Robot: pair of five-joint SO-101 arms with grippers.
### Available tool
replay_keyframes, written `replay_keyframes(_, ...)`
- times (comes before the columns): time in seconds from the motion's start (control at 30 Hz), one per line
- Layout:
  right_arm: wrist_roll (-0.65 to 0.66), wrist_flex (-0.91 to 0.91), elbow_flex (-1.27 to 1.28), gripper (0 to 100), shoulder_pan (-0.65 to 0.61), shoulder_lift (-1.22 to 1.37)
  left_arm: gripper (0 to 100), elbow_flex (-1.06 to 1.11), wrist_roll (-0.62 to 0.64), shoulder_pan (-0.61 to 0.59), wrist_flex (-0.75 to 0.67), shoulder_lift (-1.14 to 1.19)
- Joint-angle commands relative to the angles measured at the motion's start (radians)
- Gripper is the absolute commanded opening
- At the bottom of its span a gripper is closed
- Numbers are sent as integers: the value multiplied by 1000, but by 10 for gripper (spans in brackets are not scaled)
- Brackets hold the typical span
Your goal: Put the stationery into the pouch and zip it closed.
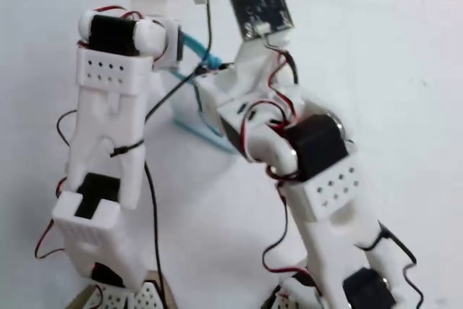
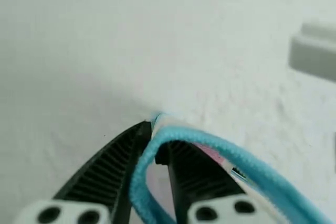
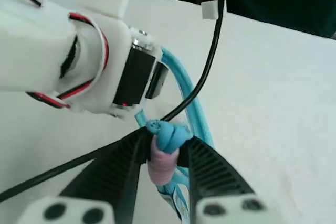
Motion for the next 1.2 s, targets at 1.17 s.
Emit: replay_keyframes(1.17,238,262,-445,110,-139,105,22,-4,2,12,-3,6)
